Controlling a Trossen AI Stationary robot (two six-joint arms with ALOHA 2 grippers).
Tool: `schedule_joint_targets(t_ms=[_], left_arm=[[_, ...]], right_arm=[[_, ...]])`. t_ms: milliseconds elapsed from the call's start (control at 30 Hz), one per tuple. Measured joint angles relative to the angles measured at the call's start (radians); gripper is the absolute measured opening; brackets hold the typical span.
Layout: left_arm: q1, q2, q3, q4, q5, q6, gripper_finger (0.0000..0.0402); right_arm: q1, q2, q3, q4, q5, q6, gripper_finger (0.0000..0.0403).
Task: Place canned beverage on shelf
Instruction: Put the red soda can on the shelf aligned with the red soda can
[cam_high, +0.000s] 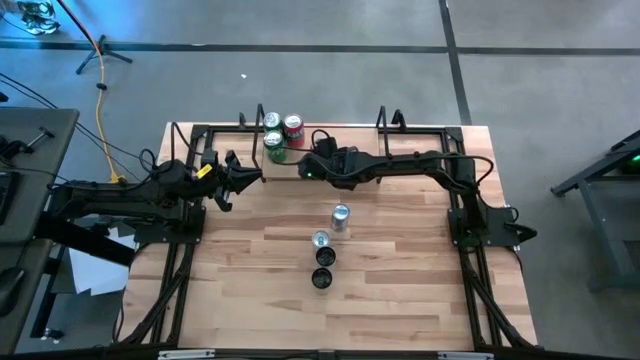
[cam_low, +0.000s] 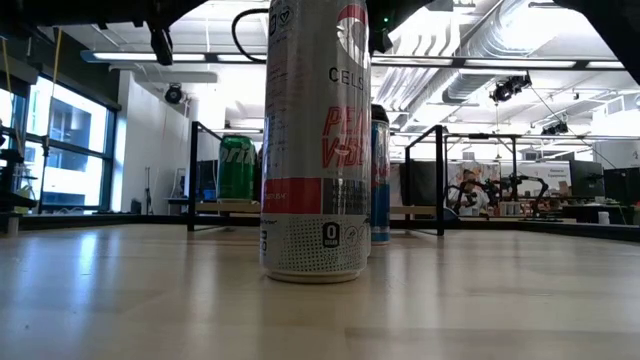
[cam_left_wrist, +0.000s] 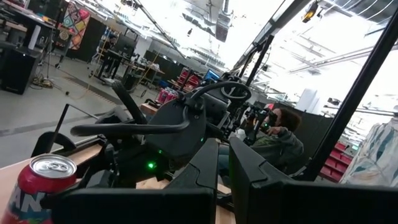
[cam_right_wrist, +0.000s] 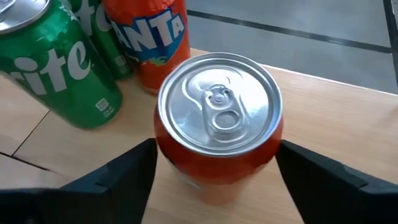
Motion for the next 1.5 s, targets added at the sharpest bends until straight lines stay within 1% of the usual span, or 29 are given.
schedule_joint_targets(t_ms=[167, 200, 300, 367, 500, 667, 767, 867, 1033, 1133, 1233, 1367, 1500], left_arm=[[0.0, 0.0, 0.0, 0.0, 0.0, 0.0, 0.0001], [0.0, 0.0, 0.0, 0.0, 0.0, 0.0, 0.0001], [0.0, 0.0, 0.0, 0.0, 0.0, 0.0, 0.0001], [0.0, 0.0, 0.0, 0.0, 0.0, 0.0, 0.0001], [0.0, 0.0, 0.0, 0.0, 0.0, 0.0, 0.0001], [0.0, 0.0, 0.0, 0.0, 0.0, 0.0, 0.0001], [0.0, 0.0, 0.0, 0.0, 0.0, 0.0, 0.0001], [0.0, 0.0, 0.0, -0.001, 0.0, 0.0, 0.0001], [0.0, 0.0, 0.0, -0.005, -0.001, 0.002, 0.0001], [0.0, 0.0, 0.0, -0.005, -0.005, 0.03, 0.0001], [0.0, 0.0, 0.0, -0.005, -0.013, 0.044, 0.0001], [0.0, 0.0, 0.0, -0.005, -0.02, 0.044, 0.0001], [0.0, 0.0, 0.0, -0.005, -0.029, 0.044, 0.0001]], right_arm=[[-0.012, -0.001, 0.0, 0.004, -0.011, -0.044, 0.0232], [-0.015, -0.001, 0.0, 0.005, -0.012, -0.059, 0.0224], [-0.017, -0.001, 0.0, 0.003, -0.012, -0.12, 0.0219], [-0.017, -0.003, 0.0, -0.005, -0.019, -0.178, 0.0182], [-0.018, -0.003, 0.0, -0.029, -0.061, -0.282, 0.0154], [-0.019, -0.003, 0.0, -0.077, -0.072, -0.359, 0.01], [-0.014, -0.011, 0.0, -0.098, -0.124, -0.442, 0.0073], [0.0, -0.033, 0.0, -0.136, -0.191, -0.526, 0.0058], [0.024, -0.089, -0.008, -0.198, -0.207, -0.59, 0.0056], [0.025, -0.174, -0.086, -0.158, -0.255, -0.613, 0.0063], [0.016, -0.306, -0.247, -0.052, -0.342, -0.591, 0.0081], [-0.003, -0.521, -0.516, 0.141, -0.473, -0.41, 0.0125], [0.003, -0.684, -0.747, 0.418, -0.496, -0.247, 0.019]])
